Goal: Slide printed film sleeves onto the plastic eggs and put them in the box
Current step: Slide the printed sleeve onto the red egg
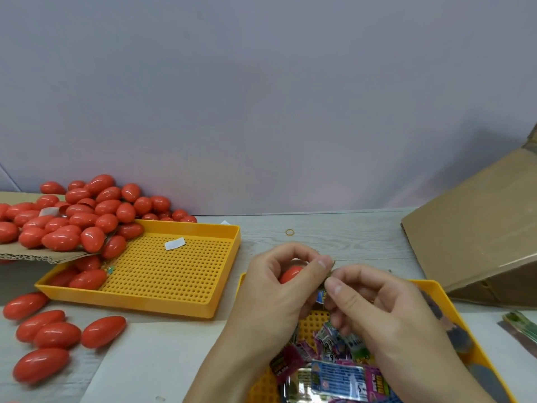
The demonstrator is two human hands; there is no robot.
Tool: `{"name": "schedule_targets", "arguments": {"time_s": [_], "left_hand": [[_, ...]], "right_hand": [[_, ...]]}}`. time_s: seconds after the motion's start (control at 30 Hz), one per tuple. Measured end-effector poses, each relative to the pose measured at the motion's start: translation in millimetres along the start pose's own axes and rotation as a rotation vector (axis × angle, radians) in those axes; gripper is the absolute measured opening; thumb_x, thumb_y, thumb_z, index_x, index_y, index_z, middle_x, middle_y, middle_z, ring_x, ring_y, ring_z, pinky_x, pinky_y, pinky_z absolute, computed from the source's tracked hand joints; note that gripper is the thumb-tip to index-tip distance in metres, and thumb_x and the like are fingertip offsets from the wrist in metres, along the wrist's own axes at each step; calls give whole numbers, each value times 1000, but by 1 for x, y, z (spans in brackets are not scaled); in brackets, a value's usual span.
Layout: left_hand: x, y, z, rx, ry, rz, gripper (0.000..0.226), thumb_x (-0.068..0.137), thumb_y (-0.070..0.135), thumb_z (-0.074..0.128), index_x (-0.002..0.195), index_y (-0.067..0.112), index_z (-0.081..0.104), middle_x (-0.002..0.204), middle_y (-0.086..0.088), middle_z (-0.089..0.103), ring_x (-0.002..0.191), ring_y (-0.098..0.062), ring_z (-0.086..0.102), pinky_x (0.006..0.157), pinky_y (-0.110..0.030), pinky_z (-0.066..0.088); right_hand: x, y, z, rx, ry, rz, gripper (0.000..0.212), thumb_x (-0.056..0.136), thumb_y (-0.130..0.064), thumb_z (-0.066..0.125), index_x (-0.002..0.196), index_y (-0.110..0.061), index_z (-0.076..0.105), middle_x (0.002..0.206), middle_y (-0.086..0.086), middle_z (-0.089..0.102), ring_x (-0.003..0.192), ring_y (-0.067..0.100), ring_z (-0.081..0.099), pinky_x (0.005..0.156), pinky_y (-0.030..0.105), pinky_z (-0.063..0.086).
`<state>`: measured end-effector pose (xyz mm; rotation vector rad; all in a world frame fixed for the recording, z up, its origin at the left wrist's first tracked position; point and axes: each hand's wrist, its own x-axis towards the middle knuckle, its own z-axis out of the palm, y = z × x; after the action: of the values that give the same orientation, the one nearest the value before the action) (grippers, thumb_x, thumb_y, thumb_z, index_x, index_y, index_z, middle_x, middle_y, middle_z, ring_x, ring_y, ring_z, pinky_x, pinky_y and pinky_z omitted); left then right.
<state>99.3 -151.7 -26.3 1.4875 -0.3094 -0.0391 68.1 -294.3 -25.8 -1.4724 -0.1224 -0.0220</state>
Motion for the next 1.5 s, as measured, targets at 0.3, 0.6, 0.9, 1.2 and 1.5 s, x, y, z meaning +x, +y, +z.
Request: {"name": "schedule_targets", "arguments": {"time_s": [0.3, 0.6, 0.9, 1.2, 1.5], "left_hand": [[0, 6, 2, -495, 83, -96, 31, 92, 2, 39, 109, -6, 63, 79, -14, 60, 63, -20, 55, 50, -29, 46], [3, 8, 2, -411, 134, 39, 32, 75, 21, 81, 105, 18, 70, 105, -20, 72, 85, -33, 74, 62, -25, 58], [2, 6, 0, -351, 84, 84, 44, 65, 16, 87, 104, 23, 68, 110, -14, 73, 98, -37, 73, 74, -28, 59], [0, 10, 1, -451, 87, 50, 35, 79, 7, 75, 112, 13, 64, 111, -21, 72, 103, -38, 71, 77, -28, 59], [-2, 16, 0, -696, 72, -33, 31, 90, 8, 51, 117, 3, 66, 116, -28, 68, 103, -46, 68, 73, -34, 61]], "right_hand": [[6, 9, -2, 42, 230, 1, 34, 55, -54, 65, 78, -30, 75, 60, 2, 64, 53, 10, 56, 51, 25, 43], [6, 9, -1, 3, 237, 20, 29, 60, -53, 64, 80, -35, 74, 60, 1, 65, 52, 8, 58, 50, 22, 44], [7, 10, -2, 0, 235, 13, 39, 52, -59, 63, 79, -32, 74, 60, 2, 65, 52, 10, 58, 52, 26, 44], [7, 11, -3, -4, 261, 44, 15, 88, -27, 65, 78, -34, 74, 60, 1, 65, 51, 9, 58, 50, 23, 44], [6, 10, -4, 7, 258, 49, 22, 90, -20, 63, 75, -32, 74, 59, 2, 64, 50, 10, 56, 48, 23, 43]]}}
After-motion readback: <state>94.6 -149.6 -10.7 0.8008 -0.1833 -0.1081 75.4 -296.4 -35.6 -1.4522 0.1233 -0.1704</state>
